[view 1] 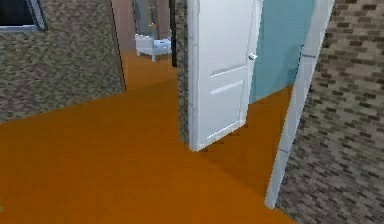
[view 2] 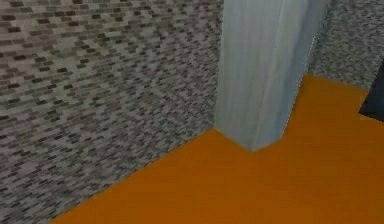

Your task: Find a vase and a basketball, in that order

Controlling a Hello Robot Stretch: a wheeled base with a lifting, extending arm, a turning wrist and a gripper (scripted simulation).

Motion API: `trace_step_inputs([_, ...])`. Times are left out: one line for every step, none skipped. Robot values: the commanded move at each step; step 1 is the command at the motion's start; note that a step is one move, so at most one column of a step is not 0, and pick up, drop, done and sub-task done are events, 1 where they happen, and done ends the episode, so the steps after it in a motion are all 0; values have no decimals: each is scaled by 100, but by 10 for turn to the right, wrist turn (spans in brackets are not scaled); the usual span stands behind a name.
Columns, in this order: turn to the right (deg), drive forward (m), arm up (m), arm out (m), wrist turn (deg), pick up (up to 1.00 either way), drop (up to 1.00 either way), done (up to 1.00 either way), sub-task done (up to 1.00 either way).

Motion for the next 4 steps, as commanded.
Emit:
trace_step_inputs([0, 20, 0, 0, 0, 0, 0, 0, 0])
trace_step_inputs([-360, 0, 0, 0, 0, 0, 0, 0, 0])
trace_step_inputs([0, 25, 0, 0, 0, 0, 0, 0, 0])
trace_step_inputs([60, 0, 0, 0, 0, 0, 0, 0, 0])
